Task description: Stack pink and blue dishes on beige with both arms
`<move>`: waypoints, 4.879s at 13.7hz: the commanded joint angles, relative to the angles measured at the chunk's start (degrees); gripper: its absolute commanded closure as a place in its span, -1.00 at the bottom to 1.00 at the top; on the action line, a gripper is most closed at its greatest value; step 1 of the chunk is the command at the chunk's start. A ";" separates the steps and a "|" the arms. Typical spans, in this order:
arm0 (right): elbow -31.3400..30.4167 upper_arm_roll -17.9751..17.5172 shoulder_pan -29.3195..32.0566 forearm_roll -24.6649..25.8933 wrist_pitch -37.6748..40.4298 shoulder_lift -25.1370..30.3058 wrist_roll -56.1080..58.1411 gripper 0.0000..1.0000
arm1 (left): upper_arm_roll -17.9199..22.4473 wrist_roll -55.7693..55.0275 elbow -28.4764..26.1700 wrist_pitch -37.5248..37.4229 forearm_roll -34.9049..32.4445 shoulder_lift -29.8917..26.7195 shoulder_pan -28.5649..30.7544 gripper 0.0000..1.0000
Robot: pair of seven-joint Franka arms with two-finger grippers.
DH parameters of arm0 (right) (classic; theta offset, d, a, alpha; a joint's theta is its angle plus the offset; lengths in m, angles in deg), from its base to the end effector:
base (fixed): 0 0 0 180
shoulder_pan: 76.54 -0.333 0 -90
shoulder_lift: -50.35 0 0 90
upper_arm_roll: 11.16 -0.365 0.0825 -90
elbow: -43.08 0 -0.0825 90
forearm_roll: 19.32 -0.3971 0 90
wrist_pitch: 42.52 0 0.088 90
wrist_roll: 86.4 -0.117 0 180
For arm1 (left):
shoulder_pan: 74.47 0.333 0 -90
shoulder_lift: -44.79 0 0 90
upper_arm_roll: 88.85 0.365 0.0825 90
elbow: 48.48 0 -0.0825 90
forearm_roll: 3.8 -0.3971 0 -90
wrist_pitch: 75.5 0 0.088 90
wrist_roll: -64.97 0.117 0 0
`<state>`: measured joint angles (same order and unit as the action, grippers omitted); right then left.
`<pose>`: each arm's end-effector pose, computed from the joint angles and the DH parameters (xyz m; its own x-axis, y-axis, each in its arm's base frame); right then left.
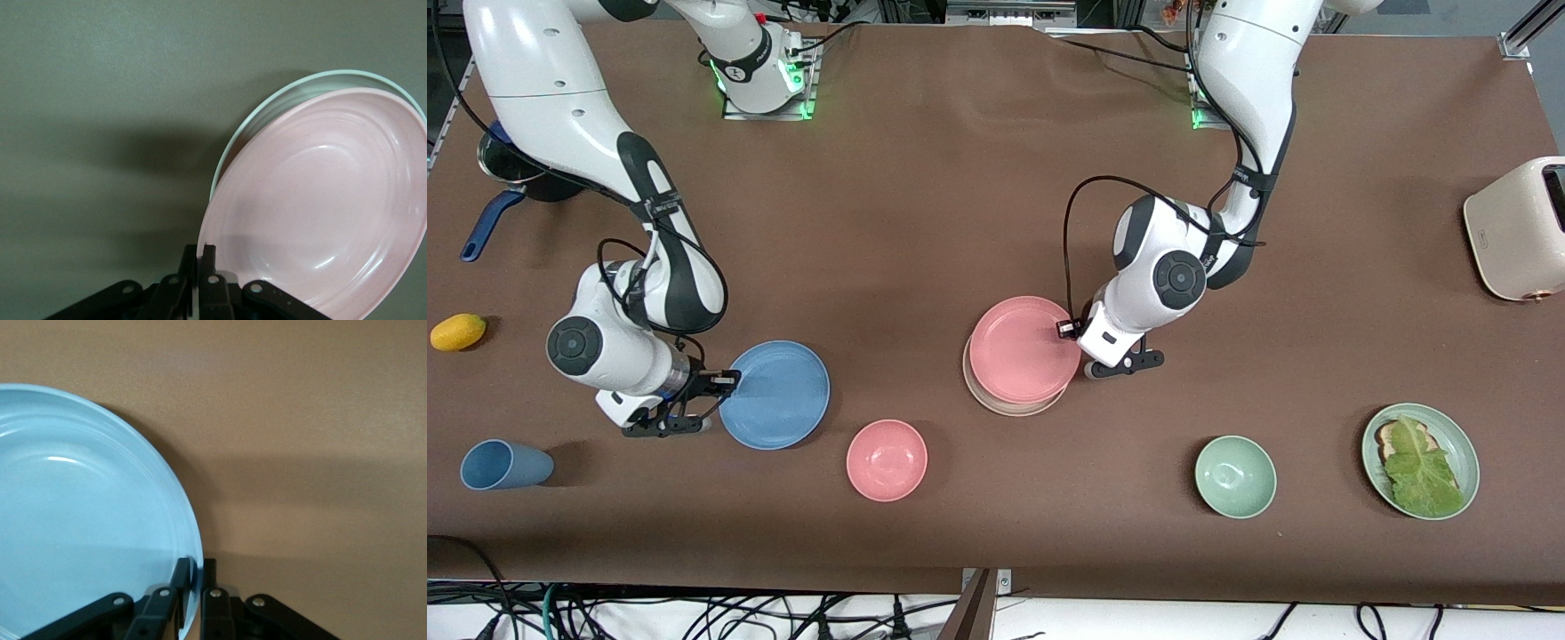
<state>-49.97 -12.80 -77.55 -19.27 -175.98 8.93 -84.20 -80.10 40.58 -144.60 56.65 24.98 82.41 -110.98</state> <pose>0.7298 0.0308 0.2145 0.9968 0.0783 -0.0167 0.0780 -0.9968 -0.0190 0.6235 -0.3594 0.2431 0.9604 0.2299 -0.1575 0.2612 -0.9395 0.2215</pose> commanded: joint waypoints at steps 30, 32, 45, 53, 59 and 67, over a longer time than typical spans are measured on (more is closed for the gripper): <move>12.80 -2.58 -30.62 -0.84 7.62 -0.41 -44.82 1.00 | 8.74 38.63 20.45 -48.29 -19.02 -9.32 21.66 -1.00; 14.46 -2.66 -31.15 -0.84 6.20 -2.17 -47.54 1.00 | 8.92 38.28 21.59 -49.71 -21.82 -14.12 21.49 -1.00; 20.89 -2.58 -33.09 -0.84 4.18 -8.51 -56.26 0.72 | 6.20 37.93 16.06 -40.39 -16.42 -26.19 29.55 -1.00; 21.07 -1.78 -30.38 -0.23 13.56 -4.65 -46.45 -0.72 | -5.91 23.97 16.05 -45.14 -25.07 -32.60 30.98 -1.00; 19.75 3.56 -26.94 -0.22 26.32 5.01 -33.25 -1.00 | -5.23 24.04 15.88 -50.49 -25.00 -34.63 30.98 -1.00; 8.58 15.08 -26.50 -4.17 36.32 22.24 -14.09 -1.00 | -5.32 23.87 16.05 -51.64 -25.53 -33.58 31.15 -1.00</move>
<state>-38.02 0.54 -103.79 -21.25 -142.66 26.57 -102.24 -85.08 64.92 -128.43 5.48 0.93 49.23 -80.07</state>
